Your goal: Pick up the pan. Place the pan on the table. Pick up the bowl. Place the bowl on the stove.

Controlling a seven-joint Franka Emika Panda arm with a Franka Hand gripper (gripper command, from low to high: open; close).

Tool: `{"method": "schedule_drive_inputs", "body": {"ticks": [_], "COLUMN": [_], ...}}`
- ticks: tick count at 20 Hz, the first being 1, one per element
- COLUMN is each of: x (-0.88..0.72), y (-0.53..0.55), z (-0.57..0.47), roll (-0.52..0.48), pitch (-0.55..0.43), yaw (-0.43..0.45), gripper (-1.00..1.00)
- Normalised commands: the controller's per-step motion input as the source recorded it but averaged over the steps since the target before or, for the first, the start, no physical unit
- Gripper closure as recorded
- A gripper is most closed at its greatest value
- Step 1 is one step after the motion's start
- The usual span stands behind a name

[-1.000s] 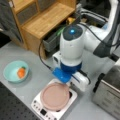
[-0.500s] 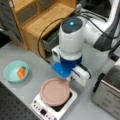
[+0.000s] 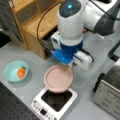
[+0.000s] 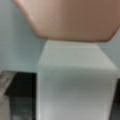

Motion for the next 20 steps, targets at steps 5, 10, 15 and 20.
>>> {"method": "schedule_drive_inputs", "body": {"ticks": [5,10,15,20], "x": [-0.61,-0.64,-0.57,-0.4], "y": [-0.07,-0.06,-0.08,-0.16], "z": [0.02,-0.06,-0.23,-0.31], "roll": [-0.059,-0.07,-0.047,-0.039], "pitch": [-0.129,-0.182,-0.219,-0.28], "yaw": [0.223,0.149,0.109,0.099], "gripper": [1.0,1.0,1.0,1.0]}}
